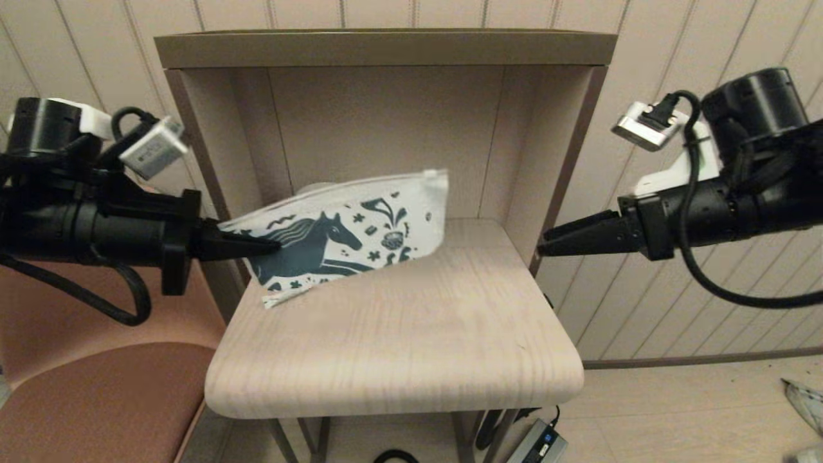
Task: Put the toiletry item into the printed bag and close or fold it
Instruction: Pick up the toothpaste
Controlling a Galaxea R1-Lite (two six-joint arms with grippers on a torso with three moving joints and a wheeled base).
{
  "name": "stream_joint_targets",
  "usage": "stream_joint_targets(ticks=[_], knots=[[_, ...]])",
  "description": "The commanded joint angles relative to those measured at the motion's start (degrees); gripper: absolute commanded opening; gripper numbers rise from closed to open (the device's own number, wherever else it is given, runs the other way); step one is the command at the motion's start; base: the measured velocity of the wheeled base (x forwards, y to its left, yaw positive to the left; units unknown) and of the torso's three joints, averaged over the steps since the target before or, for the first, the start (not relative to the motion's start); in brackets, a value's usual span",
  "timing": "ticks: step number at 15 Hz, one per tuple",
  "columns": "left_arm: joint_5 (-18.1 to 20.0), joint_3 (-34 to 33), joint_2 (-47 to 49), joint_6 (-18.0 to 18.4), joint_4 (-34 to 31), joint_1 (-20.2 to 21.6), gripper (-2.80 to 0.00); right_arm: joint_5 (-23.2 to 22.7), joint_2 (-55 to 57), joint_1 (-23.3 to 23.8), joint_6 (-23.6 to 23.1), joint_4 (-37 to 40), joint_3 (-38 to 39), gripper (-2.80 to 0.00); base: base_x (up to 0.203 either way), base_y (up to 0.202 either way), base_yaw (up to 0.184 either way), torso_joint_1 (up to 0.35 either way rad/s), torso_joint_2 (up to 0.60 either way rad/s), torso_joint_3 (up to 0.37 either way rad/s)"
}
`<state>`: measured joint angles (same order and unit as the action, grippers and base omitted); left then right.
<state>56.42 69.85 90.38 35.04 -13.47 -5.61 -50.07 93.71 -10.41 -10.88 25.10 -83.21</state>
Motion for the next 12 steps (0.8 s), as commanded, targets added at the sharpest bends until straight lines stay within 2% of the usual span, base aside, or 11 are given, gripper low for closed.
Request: stream_joint_targets(ticks=[1,2,4,6,8,12], knots=[[0.67,0.12,-3.54,-1.73,-0.10,5.25,-2.80,7.09,4.29,-4.73,9.35,-5.39,-2.34,0.00,0.000,0.000,0.000,0.000,0.00,0.000],[0.79,-0.07,-4.21,-2.07,-0.25,6.05,-2.80,11.22,5.53,-6.90,12.79,-8.67,-3.03,0.00,0.000,0.000,0.000,0.000,0.00,0.000],[0.73,-0.99,-7.20,-2.83,-0.88,6.81,-2.80,21.28,9.36,-14.76,17.36,-13.34,-5.24,0.00,0.000,0.000,0.000,0.000,0.00,0.000],[0.51,-1.63,-10.21,-6.91,-0.89,6.90,-2.80,28.25,15.19,-20.67,19.95,-14.99,-9.59,0.00,0.000,0.000,0.000,0.000,0.00,0.000],[0.17,-2.60,-12.94,-8.98,-0.67,6.88,-2.80,31.62,19.97,-24.84,20.79,-15.46,-13.60,0.00,0.000,0.000,0.000,0.000,0.00,0.000],[-0.08,-3.74,-15.32,-9.31,-1.12,6.84,-2.80,38.89,30.87,-30.03,20.94,-15.76,-22.12,0.00,0.000,0.000,0.000,0.000,0.00,0.000]])
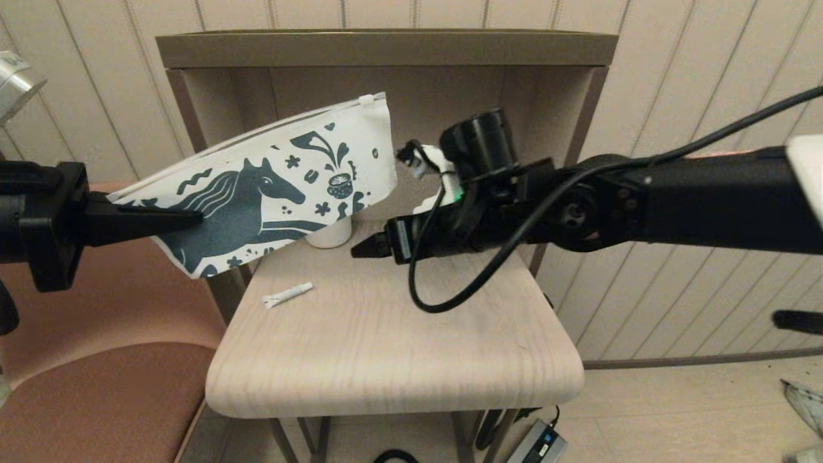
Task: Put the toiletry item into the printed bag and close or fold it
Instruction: Pick up the toothpaste
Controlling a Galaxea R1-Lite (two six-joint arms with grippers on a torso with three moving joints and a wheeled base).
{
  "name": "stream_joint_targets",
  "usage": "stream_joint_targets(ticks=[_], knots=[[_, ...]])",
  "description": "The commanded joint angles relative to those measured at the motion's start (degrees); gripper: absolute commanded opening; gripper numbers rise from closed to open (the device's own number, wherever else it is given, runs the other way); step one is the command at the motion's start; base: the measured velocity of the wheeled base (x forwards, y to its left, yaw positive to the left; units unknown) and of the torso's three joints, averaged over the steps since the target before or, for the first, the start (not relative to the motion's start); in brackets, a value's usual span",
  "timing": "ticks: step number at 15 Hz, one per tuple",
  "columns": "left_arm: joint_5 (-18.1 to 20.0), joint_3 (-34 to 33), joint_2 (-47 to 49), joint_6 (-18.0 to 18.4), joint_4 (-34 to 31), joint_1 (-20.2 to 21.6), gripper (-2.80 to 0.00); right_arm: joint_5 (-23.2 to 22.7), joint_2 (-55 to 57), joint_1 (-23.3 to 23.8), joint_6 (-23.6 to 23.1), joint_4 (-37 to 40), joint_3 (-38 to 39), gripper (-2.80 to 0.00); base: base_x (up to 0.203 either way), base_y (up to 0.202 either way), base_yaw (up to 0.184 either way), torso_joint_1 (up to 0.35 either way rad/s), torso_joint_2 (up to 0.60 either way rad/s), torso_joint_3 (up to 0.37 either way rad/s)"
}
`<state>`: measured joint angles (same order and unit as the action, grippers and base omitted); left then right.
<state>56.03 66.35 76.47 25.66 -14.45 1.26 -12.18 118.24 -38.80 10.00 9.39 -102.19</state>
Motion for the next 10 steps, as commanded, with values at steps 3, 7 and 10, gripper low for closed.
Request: stream_joint_targets(ticks=[3,7,10], knots=[[0.31,-0.60,-1.68,-1.75,0.11,-0.03,-2.80,6.46,11.67,-4.21,-0.18,-4.18,-6.27,0.00,0.000,0.000,0.000,0.000,0.00,0.000],[0.46,-1.91,-3.08,-1.75,0.31,-0.03,-2.80,9.53,15.32,-7.34,0.20,-13.19,-6.36,0.00,0.000,0.000,0.000,0.000,0.00,0.000],[0.57,-3.39,-4.17,-1.69,0.37,-0.03,-2.80,14.67,18.28,-10.42,-0.50,-18.48,-6.41,0.00,0.000,0.000,0.000,0.000,0.00,0.000]])
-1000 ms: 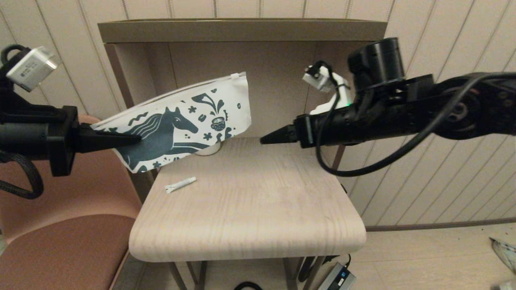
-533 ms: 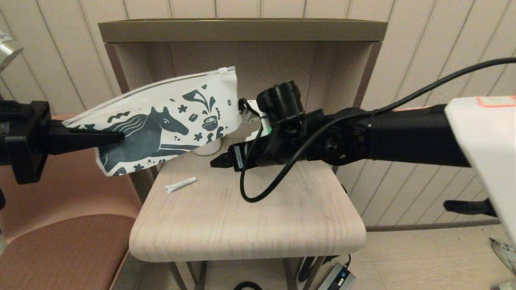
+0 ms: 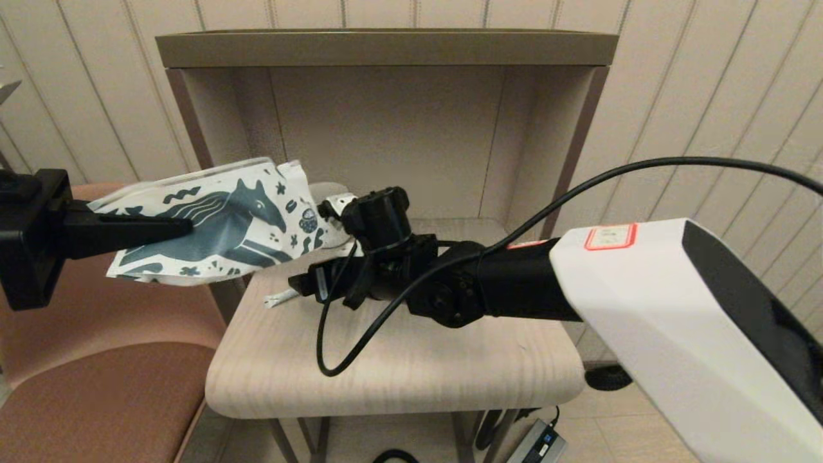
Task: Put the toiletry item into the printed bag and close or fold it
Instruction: Pick up the toothpaste
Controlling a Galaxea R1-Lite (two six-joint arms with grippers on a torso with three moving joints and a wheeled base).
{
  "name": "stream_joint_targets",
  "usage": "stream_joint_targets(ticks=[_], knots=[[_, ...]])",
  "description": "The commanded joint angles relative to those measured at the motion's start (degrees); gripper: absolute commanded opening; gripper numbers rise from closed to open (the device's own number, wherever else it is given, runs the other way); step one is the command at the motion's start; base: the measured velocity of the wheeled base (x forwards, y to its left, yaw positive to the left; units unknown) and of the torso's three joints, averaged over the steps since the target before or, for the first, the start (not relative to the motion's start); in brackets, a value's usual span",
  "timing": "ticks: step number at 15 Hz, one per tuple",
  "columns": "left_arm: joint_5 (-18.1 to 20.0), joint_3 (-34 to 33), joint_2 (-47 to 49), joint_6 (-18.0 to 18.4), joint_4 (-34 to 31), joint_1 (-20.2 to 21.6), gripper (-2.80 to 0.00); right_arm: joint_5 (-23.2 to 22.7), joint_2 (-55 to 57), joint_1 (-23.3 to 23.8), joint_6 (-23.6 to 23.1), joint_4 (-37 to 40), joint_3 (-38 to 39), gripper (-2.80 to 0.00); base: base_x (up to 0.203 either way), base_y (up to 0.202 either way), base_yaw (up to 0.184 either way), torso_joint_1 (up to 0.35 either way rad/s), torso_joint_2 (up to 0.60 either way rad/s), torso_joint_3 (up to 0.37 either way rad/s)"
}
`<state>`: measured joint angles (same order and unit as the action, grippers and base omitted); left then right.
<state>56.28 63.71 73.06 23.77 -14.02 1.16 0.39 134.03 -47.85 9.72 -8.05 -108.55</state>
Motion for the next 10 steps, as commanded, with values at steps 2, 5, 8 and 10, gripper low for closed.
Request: stream_joint_targets(ticks=[2,5,8,10], knots=[[0.40,-1.21,-1.43,0.14,-0.04,-0.01,-2.80,7.20,4.44,-1.79,-2.54,-2.94,0.00,0.00,0.000,0.000,0.000,0.000,0.00,0.000],[0.41,-0.53,-1.86,0.05,0.00,0.07,-2.80,8.22,4.13,-1.69,-2.95,-3.28,0.01,0.00,0.000,0.000,0.000,0.000,0.00,0.000],[0.58,-0.78,-2.05,0.05,-0.01,0.00,-2.80,8.50,4.57,-1.37,-2.69,-3.62,0.01,0.00,0.000,0.000,0.000,0.000,0.00,0.000],[0.58,-0.69,-1.78,0.14,-0.04,-0.02,-2.80,9.61,3.97,-1.10,-2.67,-3.65,0.01,0.00,0.000,0.000,0.000,0.000,0.00,0.000]])
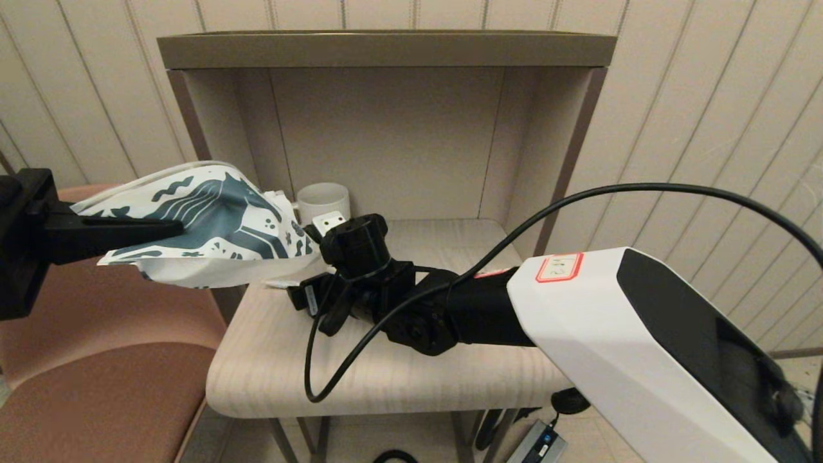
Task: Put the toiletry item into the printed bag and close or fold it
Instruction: Pick up the toothpaste
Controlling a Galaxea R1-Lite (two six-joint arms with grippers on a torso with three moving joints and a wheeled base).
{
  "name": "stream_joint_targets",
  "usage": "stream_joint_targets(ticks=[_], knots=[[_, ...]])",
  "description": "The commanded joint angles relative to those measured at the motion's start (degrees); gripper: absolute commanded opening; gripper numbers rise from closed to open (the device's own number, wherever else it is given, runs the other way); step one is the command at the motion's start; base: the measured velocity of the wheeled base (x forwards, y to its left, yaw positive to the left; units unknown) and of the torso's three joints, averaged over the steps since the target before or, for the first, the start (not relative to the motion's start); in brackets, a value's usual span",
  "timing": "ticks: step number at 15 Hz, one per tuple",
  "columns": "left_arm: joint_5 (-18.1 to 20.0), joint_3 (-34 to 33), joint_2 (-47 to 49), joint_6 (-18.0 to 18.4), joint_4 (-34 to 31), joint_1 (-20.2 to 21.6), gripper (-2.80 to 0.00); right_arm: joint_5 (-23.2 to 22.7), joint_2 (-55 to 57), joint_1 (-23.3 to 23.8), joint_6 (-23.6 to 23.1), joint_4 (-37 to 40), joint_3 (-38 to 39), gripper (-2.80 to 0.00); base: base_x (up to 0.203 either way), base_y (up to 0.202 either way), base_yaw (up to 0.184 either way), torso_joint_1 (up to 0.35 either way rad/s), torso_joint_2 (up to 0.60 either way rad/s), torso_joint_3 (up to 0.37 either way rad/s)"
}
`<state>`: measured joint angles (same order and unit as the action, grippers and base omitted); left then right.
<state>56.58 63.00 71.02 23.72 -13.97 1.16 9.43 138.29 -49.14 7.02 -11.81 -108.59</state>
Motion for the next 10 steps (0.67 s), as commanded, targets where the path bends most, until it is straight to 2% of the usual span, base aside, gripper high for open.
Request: stream_joint_targets(ticks=[1,6,10], knots=[[0.29,0.02,0.17,0.18,-0.09,-0.02,-2.80,0.59,-0.30,0.45,-0.16,0.12,0.04,0.00,0.000,0.000,0.000,0.000,0.00,0.000],[0.46,-0.12,0.08,0.18,0.24,-0.02,-2.80,0.57,0.05,-0.56,-0.67,0.17,0.13,0.00,0.000,0.000,0.000,0.000,0.00,0.000],[1.17,-0.39,-0.45,0.18,0.35,-0.02,-2.80,0.02,-0.54,-1.69,-4.14,0.21,1.89,0.00,0.000,0.000,0.000,0.000,0.00,0.000]])
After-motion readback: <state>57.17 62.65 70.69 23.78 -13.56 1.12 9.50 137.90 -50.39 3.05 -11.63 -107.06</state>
